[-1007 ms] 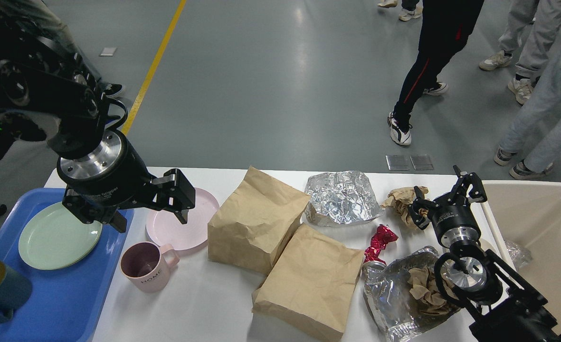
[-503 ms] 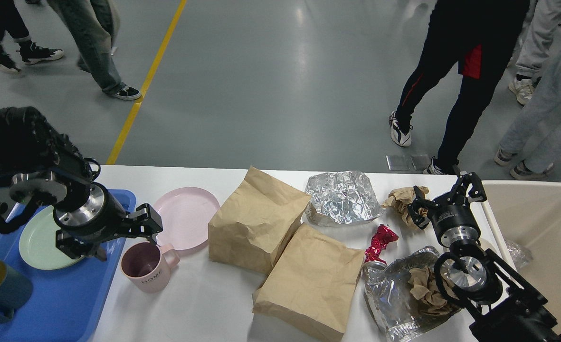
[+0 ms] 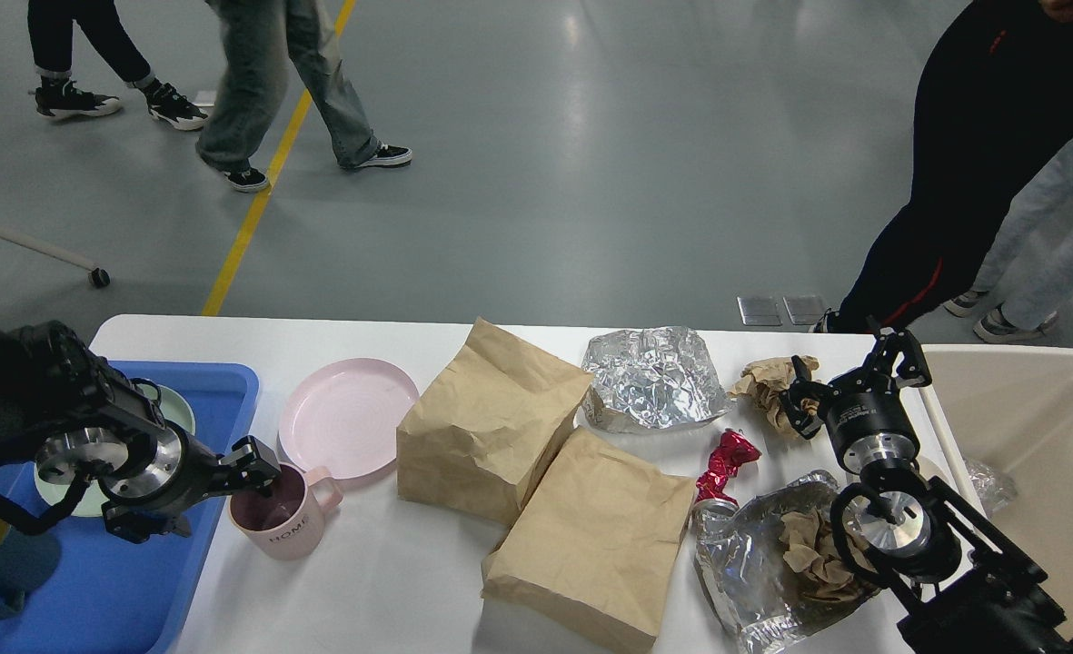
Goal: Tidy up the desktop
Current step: 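Grasp the pink mug with the left gripper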
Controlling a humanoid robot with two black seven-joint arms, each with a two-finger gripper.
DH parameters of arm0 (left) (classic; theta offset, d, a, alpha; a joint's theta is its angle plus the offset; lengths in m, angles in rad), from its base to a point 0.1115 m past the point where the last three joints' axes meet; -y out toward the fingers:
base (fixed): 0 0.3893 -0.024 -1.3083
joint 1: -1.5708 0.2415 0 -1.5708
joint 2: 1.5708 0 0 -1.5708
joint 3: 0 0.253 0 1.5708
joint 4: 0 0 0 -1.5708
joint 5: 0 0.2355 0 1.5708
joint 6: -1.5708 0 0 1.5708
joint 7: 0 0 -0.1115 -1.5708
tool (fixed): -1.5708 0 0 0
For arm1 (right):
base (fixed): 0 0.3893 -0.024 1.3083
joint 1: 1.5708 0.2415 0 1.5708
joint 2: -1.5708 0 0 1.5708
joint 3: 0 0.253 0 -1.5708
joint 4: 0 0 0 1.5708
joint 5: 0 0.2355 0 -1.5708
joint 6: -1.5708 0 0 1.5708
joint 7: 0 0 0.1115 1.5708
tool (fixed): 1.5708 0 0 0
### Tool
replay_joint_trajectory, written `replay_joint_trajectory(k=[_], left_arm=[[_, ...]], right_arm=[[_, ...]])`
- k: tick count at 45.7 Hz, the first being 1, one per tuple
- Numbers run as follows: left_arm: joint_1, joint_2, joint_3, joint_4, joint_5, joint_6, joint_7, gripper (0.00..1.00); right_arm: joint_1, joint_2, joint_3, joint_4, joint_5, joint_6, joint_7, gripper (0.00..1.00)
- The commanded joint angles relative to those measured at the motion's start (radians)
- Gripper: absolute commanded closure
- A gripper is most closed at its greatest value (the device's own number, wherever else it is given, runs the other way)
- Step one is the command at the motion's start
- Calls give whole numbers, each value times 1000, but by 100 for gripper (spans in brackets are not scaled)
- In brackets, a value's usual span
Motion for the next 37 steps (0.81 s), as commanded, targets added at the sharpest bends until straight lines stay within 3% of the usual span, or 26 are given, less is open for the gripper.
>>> replay_joint_trajectory(k=[1,8,16,37], left_arm=[[63,-4,-40,43,0,19,0,9],[92,-4,-54,66,1,19,2,10],[103,-4,-58,79,5,19,-1,21],[118,-3,-60,104,9,6,2,70]], right_arm=[[0,0,0,0,0,0,0,0],[0,0,0,0,0,0,0,0],[0,0,0,0,0,0,0,0],[0,0,0,0,0,0,0,0]])
